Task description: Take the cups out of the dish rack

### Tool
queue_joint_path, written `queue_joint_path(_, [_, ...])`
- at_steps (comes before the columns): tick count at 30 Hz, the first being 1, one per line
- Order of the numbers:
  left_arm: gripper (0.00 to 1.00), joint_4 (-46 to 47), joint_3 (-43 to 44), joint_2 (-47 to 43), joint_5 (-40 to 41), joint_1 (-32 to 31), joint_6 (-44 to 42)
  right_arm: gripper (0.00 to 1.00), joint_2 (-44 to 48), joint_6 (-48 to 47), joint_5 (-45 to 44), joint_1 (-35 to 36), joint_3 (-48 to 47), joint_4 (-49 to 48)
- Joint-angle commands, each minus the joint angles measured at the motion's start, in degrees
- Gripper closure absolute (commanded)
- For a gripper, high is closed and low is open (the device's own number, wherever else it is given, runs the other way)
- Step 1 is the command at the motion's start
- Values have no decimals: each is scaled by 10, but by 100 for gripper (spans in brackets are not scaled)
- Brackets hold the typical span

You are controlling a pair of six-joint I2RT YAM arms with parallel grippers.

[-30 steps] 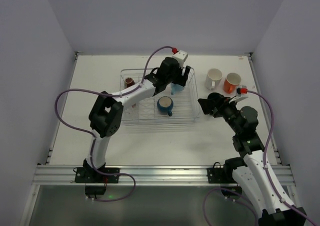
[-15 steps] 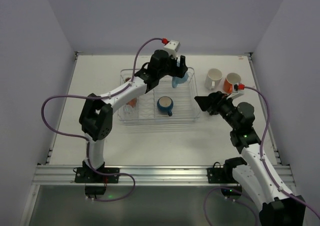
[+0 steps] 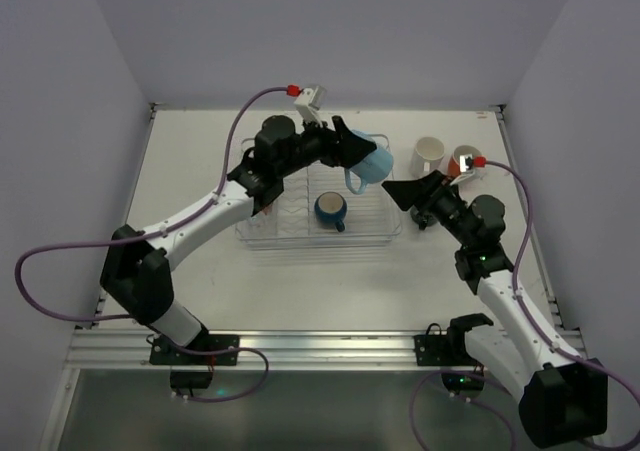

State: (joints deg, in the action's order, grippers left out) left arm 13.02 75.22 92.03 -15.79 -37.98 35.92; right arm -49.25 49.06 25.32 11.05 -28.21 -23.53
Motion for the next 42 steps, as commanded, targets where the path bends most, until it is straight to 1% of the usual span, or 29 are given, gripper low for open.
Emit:
queue_joint_path(1, [94, 168, -44, -68, -52, 1, 91, 12, -3, 32, 43, 9, -28, -85])
queue_joint_path(4, [94, 201, -76, -91, -56, -1, 119, 12, 6, 33, 48, 30, -35, -89])
queue_joint_path(8, [94, 231, -90, -102, -73, -1, 149, 14, 15, 42, 47, 41, -38, -100])
queue_joint_path(12, [94, 237, -97, -107, -77, -5, 158, 21, 19, 47, 56, 49, -41, -126])
queue_joint_path(13, [94, 238, -99, -108, -78, -5, 159, 26, 17, 48, 58, 50, -45, -128])
queue_joint_path(17, [94, 244, -110, -109, -79, -9, 167, 32, 9, 45, 59, 64, -54, -139])
queue_joint_path(19, [94, 260, -120, -108, -83, -13, 180, 33, 0, 50, 65, 66, -52, -168])
queue_joint_path(20, [94, 265, -124, -108, -85, -17, 183, 35, -9, 66, 70, 67, -48, -186])
queue_joint_path(21, [93, 281, -128, -108, -86, -20, 193, 37, -15, 79, 72, 67, -42, -241])
queue_joint_path(22, [91, 289, -137, -109, -86, -23, 197, 38, -21, 106, 74, 67, -28, -272])
queue_joint_path(24, [88, 300, -143, -113, -83, -32, 203, 43, -42, 130, 83, 67, -21, -343])
queue_joint_path(26, [86, 301, -150, -123, -73, -39, 203, 47, -52, 156, 85, 68, -19, -368])
queue_joint_path(27, [82, 301, -154, -127, -69, -42, 201, 56, -59, 162, 87, 68, -18, -391])
queue_joint_path(29, [74, 304, -169, -142, -56, -47, 201, 68, -63, 179, 85, 68, -14, -407])
queue_joint_path(30, [64, 305, -176, -150, -49, -49, 201, 81, -60, 182, 83, 68, -12, -412])
queue_joint_path(31, [56, 305, -182, -156, -36, -50, 201, 86, -58, 184, 82, 68, -10, -412])
queue_joint_path(32, [46, 304, -193, -170, -33, -50, 200, 90, -54, 184, 80, 68, -8, -410])
queue_joint_path(33, [28, 288, -195, -177, -28, -50, 190, 94, -49, 184, 79, 68, -6, -401])
queue_joint_path(34, [20, 273, -194, -189, -20, -51, 182, 99, -36, 177, 77, 68, -4, -393])
queue_joint_path(35, [15, 259, -193, -195, -16, -50, 172, 100, -29, 170, 78, 68, -5, -381])
queue_joint_path(36, [6, 222, -191, -202, -12, -50, 152, 100, -19, 162, 79, 68, -7, -350])
queue_joint_path(37, [0, 199, -191, -209, 1, -51, 140, 100, 3, 143, 76, 68, -10, -329])
queue_joint_path(38, [0, 179, -191, -225, 8, -50, 130, 100, 15, 129, 75, 68, -15, -300])
queue_joint_path(39, [0, 143, -198, -233, 13, -50, 113, 100, 27, 114, 72, 68, -28, -232])
queue_joint_path(41, [0, 94, -206, -260, 33, -51, 84, 100, 64, 63, 59, 67, -43, -161])
queue_joint_path(42, [0, 77, -213, -271, 40, -50, 72, 100, 75, 47, 52, 67, -60, -91])
